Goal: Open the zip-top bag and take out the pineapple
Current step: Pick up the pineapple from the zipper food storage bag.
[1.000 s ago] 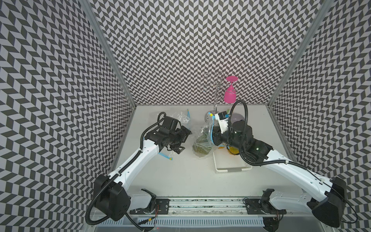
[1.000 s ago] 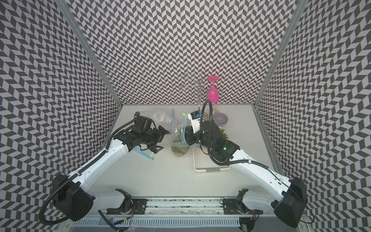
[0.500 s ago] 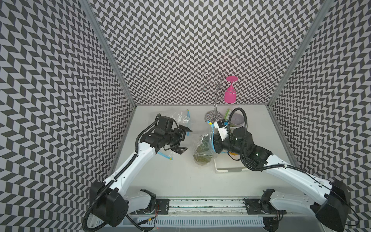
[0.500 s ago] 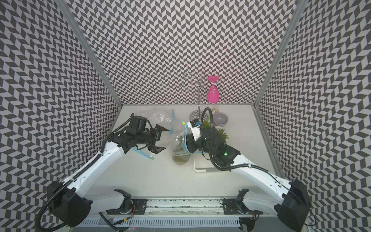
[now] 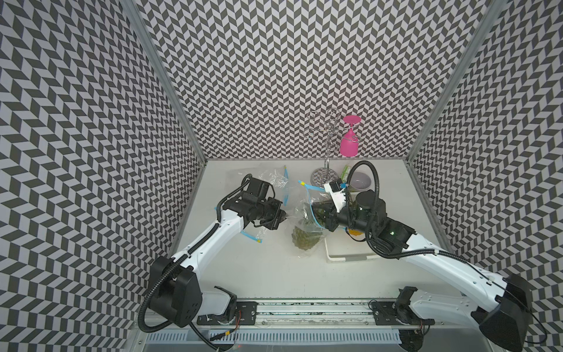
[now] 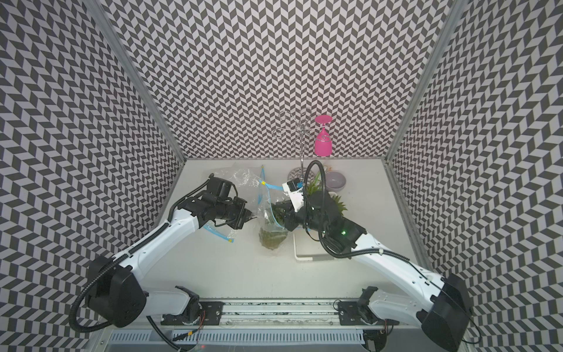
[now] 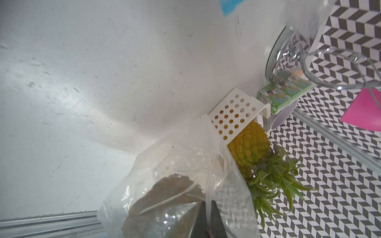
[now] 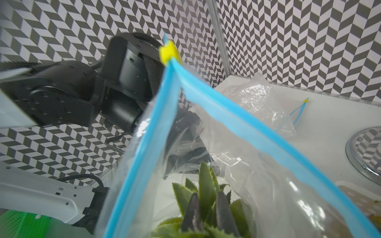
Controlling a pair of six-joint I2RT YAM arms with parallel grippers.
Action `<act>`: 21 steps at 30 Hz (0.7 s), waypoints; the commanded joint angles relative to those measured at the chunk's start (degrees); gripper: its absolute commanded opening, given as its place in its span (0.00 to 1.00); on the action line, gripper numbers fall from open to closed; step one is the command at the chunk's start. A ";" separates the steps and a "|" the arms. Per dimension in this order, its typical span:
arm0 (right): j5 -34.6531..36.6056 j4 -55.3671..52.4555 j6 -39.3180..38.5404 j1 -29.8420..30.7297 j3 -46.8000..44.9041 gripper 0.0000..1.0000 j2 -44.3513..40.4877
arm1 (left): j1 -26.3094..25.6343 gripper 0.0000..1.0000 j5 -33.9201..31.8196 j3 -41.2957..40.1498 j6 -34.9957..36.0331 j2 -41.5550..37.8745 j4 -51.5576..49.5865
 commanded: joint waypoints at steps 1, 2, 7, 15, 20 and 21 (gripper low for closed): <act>0.47 5.92 0.54 -0.11 5.80 0.00 -4.13 | 1.38 0.00 -7.64 2.45 4.91 2.30 -4.15; 1.10 5.19 0.53 -0.21 6.91 0.00 -3.92 | 1.34 0.00 -8.32 3.02 5.81 3.01 -4.57; 5.59 4.46 1.59 -1.07 11.53 0.00 -3.01 | 0.27 0.00 -10.99 4.73 8.94 5.28 -6.42; 10.22 4.22 11.04 -4.03 18.18 0.00 0.58 | -2.44 0.00 -20.55 10.58 17.27 7.96 -9.82; 15.84 1.02 21.09 -5.01 22.91 0.00 3.82 | -6.58 0.00 -31.73 16.11 22.67 7.80 -11.00; 16.64 1.60 23.02 -5.35 23.20 0.00 4.04 | -7.07 0.08 -33.96 16.53 23.04 6.69 -11.10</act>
